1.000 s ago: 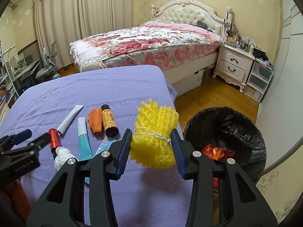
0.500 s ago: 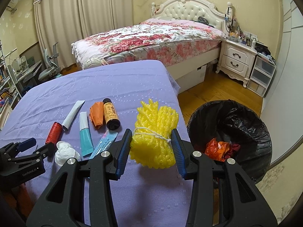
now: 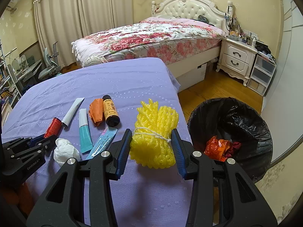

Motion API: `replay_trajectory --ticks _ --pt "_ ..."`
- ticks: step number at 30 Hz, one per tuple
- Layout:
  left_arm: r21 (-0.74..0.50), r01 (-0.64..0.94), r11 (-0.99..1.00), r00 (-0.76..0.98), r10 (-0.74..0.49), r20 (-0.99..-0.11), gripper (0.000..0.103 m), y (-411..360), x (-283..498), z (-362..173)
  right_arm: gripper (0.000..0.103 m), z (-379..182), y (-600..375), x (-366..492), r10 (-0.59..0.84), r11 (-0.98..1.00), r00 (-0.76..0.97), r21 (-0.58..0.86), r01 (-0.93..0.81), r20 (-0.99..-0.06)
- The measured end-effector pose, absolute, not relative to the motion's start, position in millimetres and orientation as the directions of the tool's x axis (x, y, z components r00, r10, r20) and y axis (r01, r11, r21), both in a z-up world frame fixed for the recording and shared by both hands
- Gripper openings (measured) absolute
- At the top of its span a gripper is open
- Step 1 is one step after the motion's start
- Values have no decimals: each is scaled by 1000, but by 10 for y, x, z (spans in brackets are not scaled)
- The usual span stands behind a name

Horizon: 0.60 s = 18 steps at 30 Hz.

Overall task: Collect trash
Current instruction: 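Grasp the red can with the left tool while the right holds the yellow net, then carry the yellow foam net and red can over the black bin with both tools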

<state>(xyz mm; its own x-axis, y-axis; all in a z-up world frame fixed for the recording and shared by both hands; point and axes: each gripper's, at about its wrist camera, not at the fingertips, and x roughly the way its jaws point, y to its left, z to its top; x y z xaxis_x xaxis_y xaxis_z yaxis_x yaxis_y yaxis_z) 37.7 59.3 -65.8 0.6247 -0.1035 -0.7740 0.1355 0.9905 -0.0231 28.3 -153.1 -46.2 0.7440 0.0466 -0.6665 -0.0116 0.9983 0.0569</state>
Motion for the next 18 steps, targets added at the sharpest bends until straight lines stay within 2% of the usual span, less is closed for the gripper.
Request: replay_trajectory --ticks 18 --pt "-47 166 985 721 -154 -676 25 472 76 -233 41 -381 -1702 109 29 998 769 62 14 -639"
